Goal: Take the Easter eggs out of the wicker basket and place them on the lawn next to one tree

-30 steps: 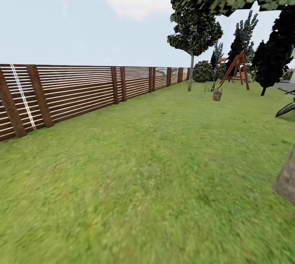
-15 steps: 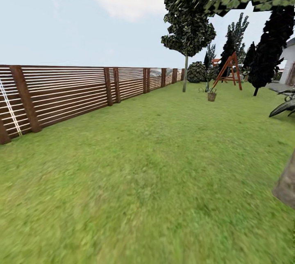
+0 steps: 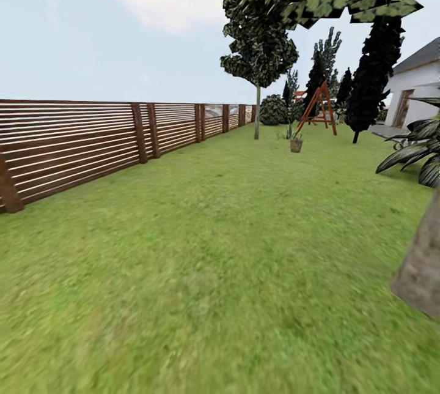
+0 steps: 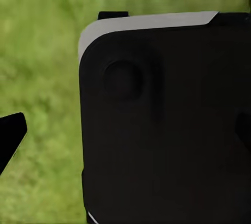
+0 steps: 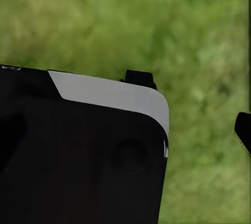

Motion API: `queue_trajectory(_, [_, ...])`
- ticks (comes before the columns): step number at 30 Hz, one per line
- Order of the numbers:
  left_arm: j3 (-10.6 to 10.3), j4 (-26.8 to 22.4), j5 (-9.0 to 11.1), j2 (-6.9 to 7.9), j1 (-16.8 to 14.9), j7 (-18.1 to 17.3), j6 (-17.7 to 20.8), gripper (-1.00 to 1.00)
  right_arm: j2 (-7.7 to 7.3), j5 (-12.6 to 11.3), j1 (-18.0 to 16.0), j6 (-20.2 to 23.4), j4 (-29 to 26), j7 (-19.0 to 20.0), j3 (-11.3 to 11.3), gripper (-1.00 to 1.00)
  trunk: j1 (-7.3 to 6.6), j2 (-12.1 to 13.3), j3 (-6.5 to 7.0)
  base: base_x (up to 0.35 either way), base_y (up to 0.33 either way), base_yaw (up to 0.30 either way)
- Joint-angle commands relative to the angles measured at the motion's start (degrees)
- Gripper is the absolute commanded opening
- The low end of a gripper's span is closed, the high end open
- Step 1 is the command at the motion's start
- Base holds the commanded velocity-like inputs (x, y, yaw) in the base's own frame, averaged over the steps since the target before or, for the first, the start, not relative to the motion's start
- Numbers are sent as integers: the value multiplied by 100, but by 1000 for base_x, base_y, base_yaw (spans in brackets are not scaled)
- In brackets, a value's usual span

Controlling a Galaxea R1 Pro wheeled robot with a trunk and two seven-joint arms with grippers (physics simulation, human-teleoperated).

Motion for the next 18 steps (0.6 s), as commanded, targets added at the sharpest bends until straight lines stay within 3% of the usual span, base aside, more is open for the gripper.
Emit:
queue_trajectory(1, [-2, -13, 2, 1, 4, -13, 3, 100, 0, 54, -4, -14, 4, -1, 10, 100, 4, -2, 0, 341, 0, -138])
queue_trajectory(13, [-2, -21, 10, 9, 4, -13, 3, 100, -8, 50, -4, -13, 3, -1, 10, 100, 4, -2, 65, 341, 0, -230])
queue_trajectory(18, [-2, -22, 11, 10, 4, -13, 3, 100, -3, 54, -4, -14, 3, -1, 10, 100, 4, -2, 72, 341, 0, -60])
